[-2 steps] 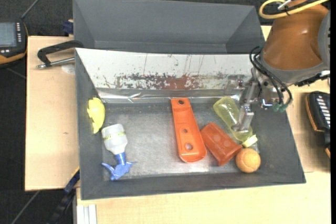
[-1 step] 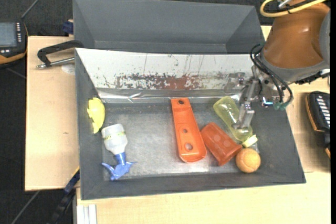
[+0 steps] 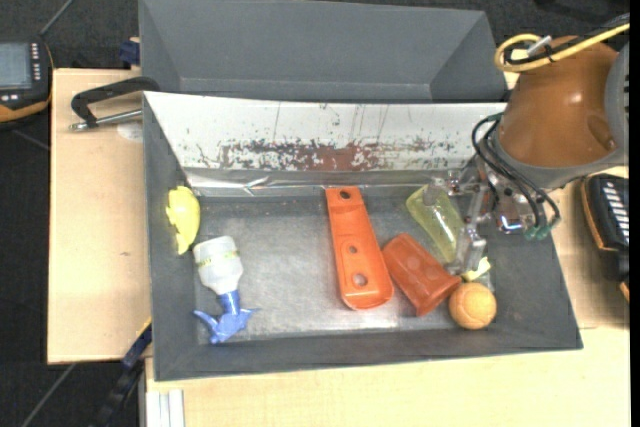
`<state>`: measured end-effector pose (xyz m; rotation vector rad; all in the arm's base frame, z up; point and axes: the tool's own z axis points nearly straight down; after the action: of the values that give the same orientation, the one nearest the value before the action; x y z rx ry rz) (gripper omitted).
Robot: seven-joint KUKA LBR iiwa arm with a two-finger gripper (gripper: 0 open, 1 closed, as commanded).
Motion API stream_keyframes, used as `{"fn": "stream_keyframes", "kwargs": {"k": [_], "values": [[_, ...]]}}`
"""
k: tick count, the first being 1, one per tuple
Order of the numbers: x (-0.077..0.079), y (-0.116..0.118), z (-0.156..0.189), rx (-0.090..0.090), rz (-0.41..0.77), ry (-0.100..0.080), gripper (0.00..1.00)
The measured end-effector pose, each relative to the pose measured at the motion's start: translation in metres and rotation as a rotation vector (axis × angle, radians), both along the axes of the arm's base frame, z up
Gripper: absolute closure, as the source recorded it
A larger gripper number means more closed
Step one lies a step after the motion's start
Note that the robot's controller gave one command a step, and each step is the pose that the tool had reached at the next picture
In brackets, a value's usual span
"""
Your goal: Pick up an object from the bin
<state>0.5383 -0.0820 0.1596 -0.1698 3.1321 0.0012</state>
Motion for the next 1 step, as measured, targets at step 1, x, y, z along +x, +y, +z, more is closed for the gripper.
{"fn": "stream_keyframes", "kwargs": {"k": [1], "values": [[-0.0275, -0.0084, -0.062, -0.002, 0.117, -0.001, 0.0]]}}
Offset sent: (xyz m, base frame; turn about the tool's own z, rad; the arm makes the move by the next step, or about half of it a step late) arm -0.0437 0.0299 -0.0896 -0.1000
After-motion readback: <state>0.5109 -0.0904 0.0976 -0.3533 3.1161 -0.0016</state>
